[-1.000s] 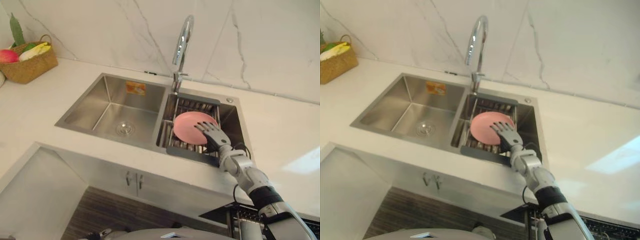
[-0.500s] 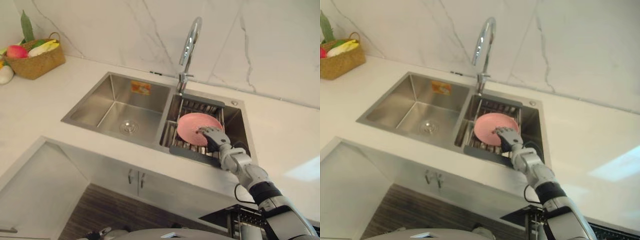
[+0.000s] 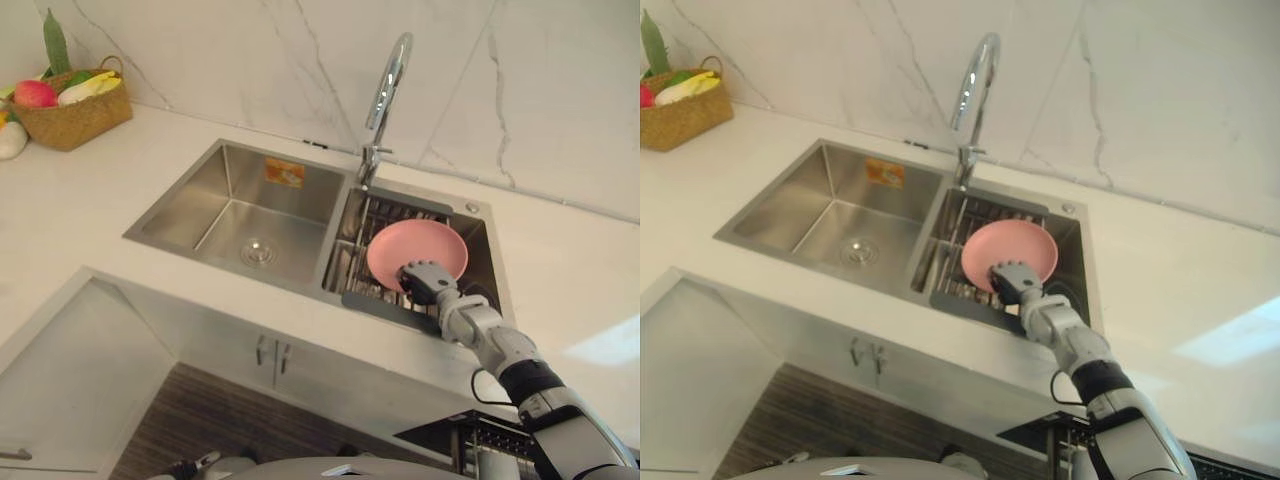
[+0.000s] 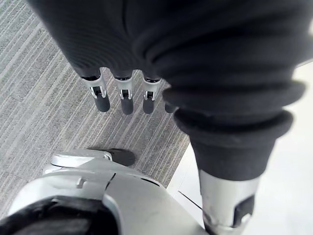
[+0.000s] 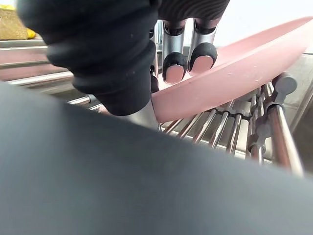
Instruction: Walk over to the sink, pick up the cup, carry it to the dishwasher, place the cup inside the dishwasher, then close the dishwasher door
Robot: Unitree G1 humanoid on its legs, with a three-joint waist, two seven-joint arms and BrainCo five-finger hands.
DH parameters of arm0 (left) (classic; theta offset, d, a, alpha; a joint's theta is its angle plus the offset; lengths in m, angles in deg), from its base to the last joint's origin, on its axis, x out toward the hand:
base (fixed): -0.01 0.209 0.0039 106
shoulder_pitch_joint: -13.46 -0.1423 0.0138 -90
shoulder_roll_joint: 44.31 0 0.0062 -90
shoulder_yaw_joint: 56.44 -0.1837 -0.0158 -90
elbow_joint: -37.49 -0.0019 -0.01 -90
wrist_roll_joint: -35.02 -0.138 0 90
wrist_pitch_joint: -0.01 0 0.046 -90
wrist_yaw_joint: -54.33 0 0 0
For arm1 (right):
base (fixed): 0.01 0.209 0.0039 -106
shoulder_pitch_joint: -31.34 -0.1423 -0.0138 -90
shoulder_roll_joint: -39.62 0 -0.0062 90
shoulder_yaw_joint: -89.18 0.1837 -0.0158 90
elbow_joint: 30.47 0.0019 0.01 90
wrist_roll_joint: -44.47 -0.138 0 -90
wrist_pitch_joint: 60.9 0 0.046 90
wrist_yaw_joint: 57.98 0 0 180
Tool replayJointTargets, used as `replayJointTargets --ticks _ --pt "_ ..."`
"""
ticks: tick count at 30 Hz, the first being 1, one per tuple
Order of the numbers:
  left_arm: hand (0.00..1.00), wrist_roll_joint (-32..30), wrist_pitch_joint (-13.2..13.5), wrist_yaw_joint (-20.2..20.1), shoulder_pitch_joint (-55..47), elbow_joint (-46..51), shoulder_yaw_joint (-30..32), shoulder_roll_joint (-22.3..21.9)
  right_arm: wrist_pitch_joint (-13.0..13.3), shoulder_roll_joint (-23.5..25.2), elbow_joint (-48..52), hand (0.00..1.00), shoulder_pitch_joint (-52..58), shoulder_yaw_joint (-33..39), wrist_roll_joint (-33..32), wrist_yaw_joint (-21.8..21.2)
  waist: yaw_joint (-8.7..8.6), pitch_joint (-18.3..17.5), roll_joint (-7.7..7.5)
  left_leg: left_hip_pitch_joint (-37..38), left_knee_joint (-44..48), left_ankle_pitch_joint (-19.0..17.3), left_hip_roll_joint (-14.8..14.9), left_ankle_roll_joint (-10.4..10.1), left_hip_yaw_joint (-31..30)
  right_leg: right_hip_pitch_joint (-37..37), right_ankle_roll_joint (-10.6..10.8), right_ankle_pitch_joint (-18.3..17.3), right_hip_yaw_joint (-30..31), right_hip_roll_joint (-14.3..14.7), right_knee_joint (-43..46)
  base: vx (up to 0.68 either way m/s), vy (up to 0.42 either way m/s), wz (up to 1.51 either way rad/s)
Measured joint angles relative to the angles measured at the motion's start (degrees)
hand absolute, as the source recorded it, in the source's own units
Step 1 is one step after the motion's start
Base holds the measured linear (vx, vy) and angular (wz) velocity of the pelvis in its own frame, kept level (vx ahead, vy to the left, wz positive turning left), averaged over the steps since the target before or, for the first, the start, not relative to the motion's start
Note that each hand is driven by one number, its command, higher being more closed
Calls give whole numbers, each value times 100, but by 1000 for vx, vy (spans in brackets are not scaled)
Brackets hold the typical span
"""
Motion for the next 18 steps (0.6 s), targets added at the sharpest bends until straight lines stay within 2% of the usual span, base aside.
replayJointTargets --ticks 5,8,11,18 --pt "0 1 22 11 0 8 -1 19 14 -11 -10 100 0 1 -8 68 -2 11 -15 0 0 -5 -4 6 0 0 4 -11 0 -10 6 0 0 0" --pt "0 1 25 69 0 17 -1 19 -9 -36 -39 100 0 10 -12 461 -1 23 -22 0 0 -10 -8 13 0 0 4 -11 1 -22 11 0 0 0" --pt "0 0 29 76 -1 18 0 19 -32 -83 -38 100 0 83 3 678 -5 23 -21 2 1 -18 -13 18 5 -2 5 -10 7 -27 12 0 0 0" --pt "0 2 67 86 -73 75 4 17 -41 -450 70 100 -71 274 107 802 -39 25 -15 39 3 -46 -10 17 76 -51 5 -10 100 -16 75 0 1 -7"
